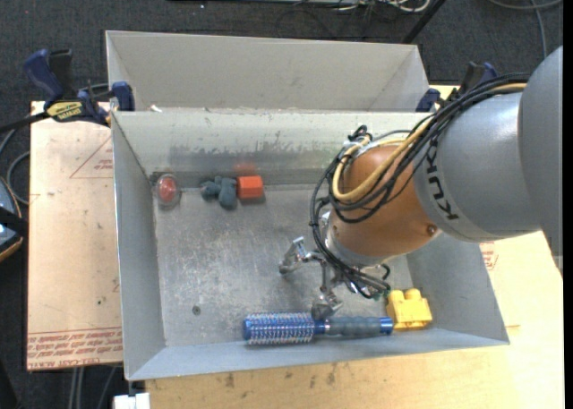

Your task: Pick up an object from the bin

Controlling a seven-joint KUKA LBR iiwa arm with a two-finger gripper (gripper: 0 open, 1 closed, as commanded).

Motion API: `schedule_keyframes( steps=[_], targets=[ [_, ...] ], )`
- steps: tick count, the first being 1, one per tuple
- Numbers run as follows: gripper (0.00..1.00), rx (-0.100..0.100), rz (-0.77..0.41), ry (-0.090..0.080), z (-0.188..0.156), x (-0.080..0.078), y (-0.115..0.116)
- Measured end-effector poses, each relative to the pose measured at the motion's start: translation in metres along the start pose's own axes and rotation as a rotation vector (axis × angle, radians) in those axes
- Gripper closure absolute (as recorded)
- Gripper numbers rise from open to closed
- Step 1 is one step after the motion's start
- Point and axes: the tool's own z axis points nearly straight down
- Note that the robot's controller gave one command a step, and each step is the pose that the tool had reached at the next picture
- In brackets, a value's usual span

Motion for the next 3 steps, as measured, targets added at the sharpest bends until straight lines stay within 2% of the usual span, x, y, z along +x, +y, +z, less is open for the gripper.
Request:
schedule_keyframes(
  steps=[1, 2, 3],
  targets=[
    [0.00, -0.006, -0.032, 0.022, -0.045, 0.003, -0.002],
    [0.00, -0.006, -0.039, 0.016, -0.001, 0.006, 0.028],
    [1.00, -0.010, -0.039, 0.032, 0.002, 0.010, 0.029]
  ],
)
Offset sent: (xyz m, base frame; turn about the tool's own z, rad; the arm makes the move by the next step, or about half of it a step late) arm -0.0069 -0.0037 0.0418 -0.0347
